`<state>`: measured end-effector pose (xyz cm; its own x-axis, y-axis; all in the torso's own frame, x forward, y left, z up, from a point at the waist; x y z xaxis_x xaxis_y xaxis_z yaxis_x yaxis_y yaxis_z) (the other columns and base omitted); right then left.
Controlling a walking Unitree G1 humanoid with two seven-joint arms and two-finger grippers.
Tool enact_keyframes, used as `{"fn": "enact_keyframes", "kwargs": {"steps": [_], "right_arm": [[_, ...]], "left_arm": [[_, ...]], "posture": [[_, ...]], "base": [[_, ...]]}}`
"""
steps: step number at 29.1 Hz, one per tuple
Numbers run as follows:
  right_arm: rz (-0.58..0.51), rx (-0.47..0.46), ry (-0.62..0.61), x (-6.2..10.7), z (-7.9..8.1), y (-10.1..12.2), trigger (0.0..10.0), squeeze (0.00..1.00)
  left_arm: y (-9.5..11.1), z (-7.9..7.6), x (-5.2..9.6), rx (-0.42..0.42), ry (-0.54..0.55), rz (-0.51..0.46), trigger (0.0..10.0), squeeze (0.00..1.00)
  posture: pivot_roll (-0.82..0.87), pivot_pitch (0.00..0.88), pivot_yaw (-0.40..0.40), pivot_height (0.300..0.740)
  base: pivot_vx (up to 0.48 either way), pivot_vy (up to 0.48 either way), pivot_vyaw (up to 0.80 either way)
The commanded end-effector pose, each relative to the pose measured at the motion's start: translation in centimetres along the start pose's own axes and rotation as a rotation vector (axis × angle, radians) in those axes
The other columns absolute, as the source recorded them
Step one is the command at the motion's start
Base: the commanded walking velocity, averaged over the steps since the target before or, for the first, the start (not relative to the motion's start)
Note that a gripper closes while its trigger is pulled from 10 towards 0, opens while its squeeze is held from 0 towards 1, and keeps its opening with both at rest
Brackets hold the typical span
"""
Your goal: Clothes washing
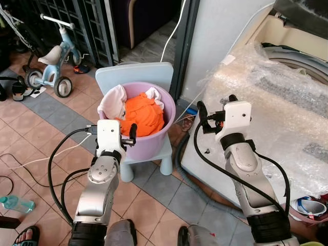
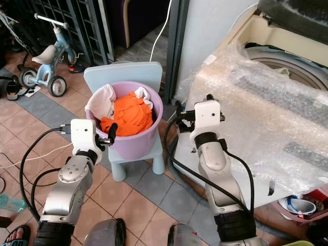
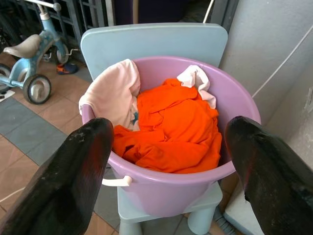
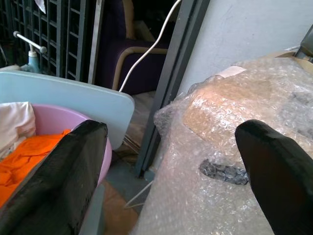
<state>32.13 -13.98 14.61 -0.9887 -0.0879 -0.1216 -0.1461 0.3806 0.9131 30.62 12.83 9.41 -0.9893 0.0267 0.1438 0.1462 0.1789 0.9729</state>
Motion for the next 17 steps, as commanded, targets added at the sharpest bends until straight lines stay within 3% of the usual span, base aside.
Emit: {"fn": "enact_keyframes", "kwargs": {"steps": [1,3,8,10,13,15,17], "right_arm": [[0.042,-0.041,-0.022,0.5,-0.7,-0.7,10.0,0.0],[0.093,-0.156,-0.066,1.5,-1.6,-1.9,10.0,0.0],[0.156,-0.207,-0.113,2.4,-2.2,-3.4,10.0,0.0],[0.203,-0.183,-0.135,2.7,-2.3,-4.4,10.0,0.0],[0.222,-0.152,-0.093,2.7,-1.4,-5.0,10.0,0.0],[0.215,-0.21,-0.098,2.5,-0.8,-4.8,10.0,0.0],[0.201,-0.195,-0.06,2.5,0.0,-4.7,10.0,0.0]], "left_arm": [[0.4,0.2,0.3,-0.004,0.009,-0.023,10.0,0.0],[0.5,0.2,0.2,-0.006,-0.002,-0.029,10.0,0.0],[1.0,0.0,-0.1,-0.028,-0.013,-0.044,10.0,0.0],[1.1,-0.1,-0.3,-0.033,-0.012,-0.045,10.0,0.0],[1.5,0.0,-0.3,-0.068,-0.021,-0.06,10.0,0.0],[1.5,0.6,0.0,-0.066,-0.009,-0.058,10.0,0.0],[1.3,0.9,0.3,-0.068,-0.003,-0.054,10.0,0.0]], "posture": [[-0.01,0.067,0.033,0.74],[-0.02,0.074,0.034,0.74],[-0.02,0.085,0.022,0.74],[-0.01,0.088,0.009,0.74],[0.01,0.096,0.0,0.74],[0.01,0.099,0.002,0.74],[0.02,0.098,0.002,0.74]], "base": [[0.0,0.0,0.0],[0.0,0.0,0.0],[0.0,0.0,0.0],[0.0,0.0,0.0],[0.0,0.0,0.0],[0.0,0.0,0.0],[0.0,0.0,0.0]]}}
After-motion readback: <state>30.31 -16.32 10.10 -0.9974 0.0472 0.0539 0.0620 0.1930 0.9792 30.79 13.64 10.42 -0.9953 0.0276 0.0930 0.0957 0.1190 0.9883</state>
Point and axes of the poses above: a point about 5 cm out from each wrist's last joint towards the gripper, its own x axis pointing back from the gripper into the wrist, its own y axis along the axis of the wrist's last joint, z = x × y, the point moved 3 cm from there along -x, pointing out of the wrist towards the gripper, and after that the axes turned 9 degrees about x, right-handed, at the moved point
